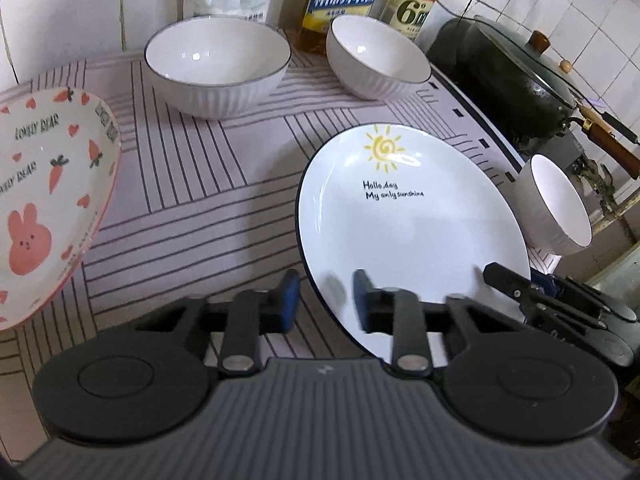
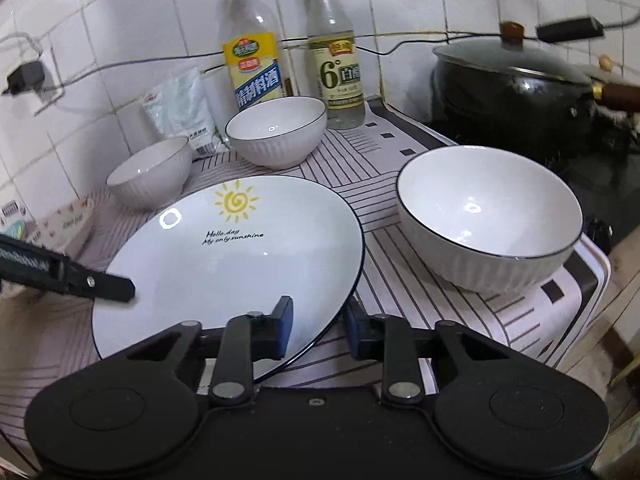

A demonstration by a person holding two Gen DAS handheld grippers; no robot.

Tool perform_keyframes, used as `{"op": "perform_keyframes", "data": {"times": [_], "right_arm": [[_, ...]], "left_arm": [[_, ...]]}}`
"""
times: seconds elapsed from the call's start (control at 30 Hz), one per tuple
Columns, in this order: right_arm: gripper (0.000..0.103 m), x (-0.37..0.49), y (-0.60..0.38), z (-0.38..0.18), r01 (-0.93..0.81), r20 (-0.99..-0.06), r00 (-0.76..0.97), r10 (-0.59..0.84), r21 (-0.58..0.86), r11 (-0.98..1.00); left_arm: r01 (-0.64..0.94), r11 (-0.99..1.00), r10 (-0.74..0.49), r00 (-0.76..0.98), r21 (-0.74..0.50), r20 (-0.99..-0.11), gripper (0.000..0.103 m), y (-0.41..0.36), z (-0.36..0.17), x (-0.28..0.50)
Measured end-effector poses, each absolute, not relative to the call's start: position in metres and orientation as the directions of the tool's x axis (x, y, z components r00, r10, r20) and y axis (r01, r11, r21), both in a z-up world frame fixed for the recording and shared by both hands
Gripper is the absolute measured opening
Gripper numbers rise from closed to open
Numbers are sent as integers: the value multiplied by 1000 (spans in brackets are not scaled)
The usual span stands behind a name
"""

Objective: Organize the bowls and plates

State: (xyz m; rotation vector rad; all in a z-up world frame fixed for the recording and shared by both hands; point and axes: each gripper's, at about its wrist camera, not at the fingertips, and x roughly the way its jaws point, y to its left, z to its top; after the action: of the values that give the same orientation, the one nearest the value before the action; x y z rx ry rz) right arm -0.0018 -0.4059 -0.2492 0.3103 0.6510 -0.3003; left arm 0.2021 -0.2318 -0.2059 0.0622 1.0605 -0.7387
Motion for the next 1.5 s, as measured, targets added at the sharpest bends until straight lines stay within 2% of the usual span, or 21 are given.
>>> {"op": "perform_keyframes", "data": {"times": [0.13,0.33,0.57,0.73,0.83,1.03,1.5], "right_arm": [[29,-3,-407,-249,360,-639,754,-152,208,910],[29,-6,-418,-251,340,-655,753,-54,318,885],[29,-7,-416,-255,358,-634,770,-74,332,873],[27,-7,-415,-253,371,-641,762,-93,314,874],[28,-4,-411,-247,335,-655,749,-99,247,909],[27,-1,-416,-235,282,-682,730,-47,238,929],[27,4,-392,-202,221,-641,767,18,290,931]], "left_arm": [[542,759,-541,216,-361,-813,15,-232,-214,206],[473,784,-535,190,-401,-823,16,-233,-219,210],[414,791,-551,164,-450,-818,16,-230,-221,218],[447,794,-534,187,-412,-825,15,-234,-217,213],[498,793,-501,208,-350,-840,17,-240,-211,206],[490,791,-505,185,-367,-843,18,-229,-207,204],[503,809,-470,239,-306,-850,18,-197,-154,191]]}}
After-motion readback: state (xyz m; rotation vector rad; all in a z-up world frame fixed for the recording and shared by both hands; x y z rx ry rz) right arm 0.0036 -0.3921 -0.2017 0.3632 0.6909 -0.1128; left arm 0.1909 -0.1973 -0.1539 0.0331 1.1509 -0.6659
